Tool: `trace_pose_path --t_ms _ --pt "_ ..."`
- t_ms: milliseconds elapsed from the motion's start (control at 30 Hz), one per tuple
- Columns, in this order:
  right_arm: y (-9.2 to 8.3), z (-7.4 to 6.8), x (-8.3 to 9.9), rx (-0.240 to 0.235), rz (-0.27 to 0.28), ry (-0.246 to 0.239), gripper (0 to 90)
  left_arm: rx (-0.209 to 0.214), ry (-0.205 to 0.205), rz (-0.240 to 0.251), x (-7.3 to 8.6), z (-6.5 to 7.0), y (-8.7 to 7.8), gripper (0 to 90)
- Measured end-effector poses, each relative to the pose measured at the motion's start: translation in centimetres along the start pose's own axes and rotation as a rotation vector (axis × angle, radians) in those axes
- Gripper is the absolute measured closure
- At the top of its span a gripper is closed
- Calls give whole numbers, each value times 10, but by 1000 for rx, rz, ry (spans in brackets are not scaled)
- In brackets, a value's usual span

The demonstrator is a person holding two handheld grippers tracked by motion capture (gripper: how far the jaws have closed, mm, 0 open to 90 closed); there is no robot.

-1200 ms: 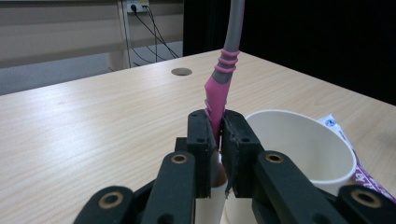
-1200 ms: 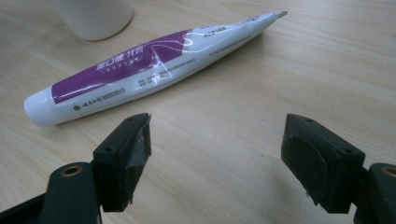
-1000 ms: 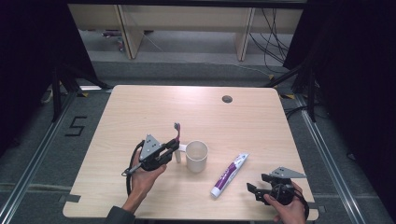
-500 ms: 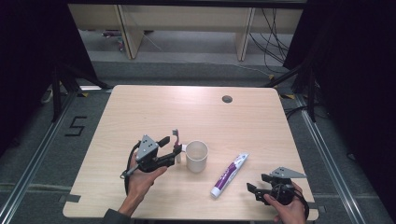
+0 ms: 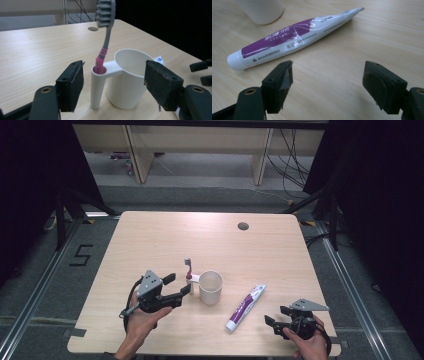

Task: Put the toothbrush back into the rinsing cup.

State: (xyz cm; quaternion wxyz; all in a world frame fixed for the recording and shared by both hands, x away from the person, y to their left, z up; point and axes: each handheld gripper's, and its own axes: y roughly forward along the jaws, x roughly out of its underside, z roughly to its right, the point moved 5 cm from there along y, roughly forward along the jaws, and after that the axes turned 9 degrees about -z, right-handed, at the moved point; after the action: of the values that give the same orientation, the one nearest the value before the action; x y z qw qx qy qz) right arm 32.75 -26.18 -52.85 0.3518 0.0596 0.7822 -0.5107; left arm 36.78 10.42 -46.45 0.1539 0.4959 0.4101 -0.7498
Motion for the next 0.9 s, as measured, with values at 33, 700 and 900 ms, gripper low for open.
trace_pose_path --t_ms 33,700,900 --pt "0 1 0 8 7 -9 253 6 4 -9 2 1 0 307" --pt "1 5 -1 35 10 -53 254 23 2 -59 27 0 -10 268" --pt "0 3 -1 12 8 -21 254 25 3 -70 32 -2 -15 238"
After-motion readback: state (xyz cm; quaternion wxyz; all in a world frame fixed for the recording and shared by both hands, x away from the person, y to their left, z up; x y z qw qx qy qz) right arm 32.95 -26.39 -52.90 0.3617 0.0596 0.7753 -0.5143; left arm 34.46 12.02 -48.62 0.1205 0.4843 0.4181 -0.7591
